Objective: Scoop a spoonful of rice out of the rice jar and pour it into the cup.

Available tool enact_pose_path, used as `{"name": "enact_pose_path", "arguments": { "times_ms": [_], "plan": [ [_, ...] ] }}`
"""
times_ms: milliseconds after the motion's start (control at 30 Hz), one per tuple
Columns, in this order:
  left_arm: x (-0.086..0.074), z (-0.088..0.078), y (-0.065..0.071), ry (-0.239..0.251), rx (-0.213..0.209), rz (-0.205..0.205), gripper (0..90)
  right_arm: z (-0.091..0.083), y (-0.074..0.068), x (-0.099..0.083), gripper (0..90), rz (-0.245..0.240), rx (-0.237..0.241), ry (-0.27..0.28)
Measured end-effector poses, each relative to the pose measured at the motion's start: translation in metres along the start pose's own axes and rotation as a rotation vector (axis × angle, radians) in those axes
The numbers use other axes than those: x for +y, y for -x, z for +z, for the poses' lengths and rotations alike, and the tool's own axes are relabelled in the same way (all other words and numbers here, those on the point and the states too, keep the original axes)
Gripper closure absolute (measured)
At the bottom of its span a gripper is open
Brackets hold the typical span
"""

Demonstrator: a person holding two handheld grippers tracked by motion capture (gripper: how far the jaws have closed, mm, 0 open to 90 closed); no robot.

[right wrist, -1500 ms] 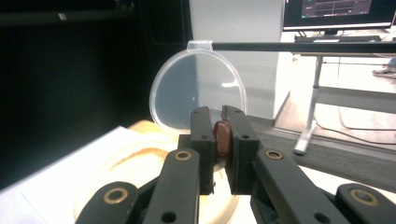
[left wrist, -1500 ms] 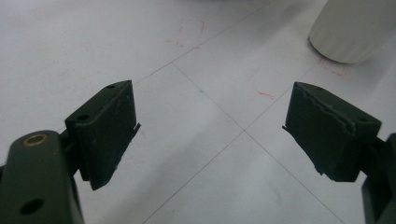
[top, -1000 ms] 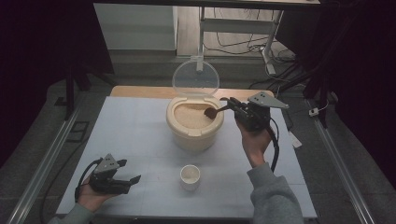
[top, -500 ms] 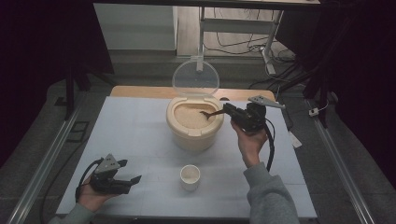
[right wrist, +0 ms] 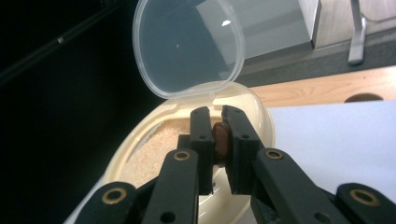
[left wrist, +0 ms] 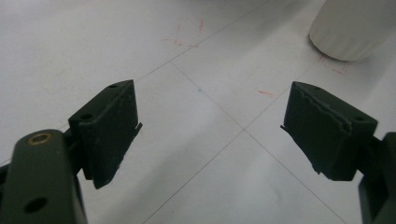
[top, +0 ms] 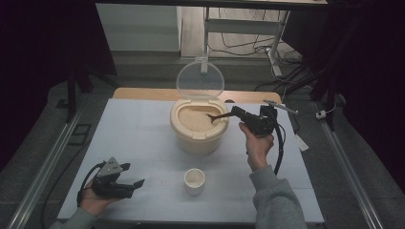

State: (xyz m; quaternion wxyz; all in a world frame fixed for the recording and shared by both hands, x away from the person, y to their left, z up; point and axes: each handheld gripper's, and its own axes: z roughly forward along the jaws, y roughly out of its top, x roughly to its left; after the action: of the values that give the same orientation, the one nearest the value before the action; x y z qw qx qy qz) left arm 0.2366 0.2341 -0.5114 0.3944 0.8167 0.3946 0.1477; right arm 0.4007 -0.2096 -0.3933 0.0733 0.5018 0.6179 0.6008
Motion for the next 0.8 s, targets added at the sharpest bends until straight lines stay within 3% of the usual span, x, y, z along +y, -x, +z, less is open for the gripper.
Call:
{"name": "enact_pose_path", "arguments": {
  "times_ms": [200,533,800],
  "plan": [
    [0.0,0.0,0.001,-0.001,0.001,0.002,18.0,-0.003,0.005,0.002,83.1,0.08,0.018,0.004],
    [0.001,0.001,0.001,-0.001,0.001,0.005,18.3,-0.008,0.016,0.003,83.1,0.256,0.062,-0.007],
    [0.001,0.001,0.001,-0.002,0.001,0.006,18.7,-0.011,0.02,0.003,83.1,0.298,0.082,-0.003]
  ]
}}
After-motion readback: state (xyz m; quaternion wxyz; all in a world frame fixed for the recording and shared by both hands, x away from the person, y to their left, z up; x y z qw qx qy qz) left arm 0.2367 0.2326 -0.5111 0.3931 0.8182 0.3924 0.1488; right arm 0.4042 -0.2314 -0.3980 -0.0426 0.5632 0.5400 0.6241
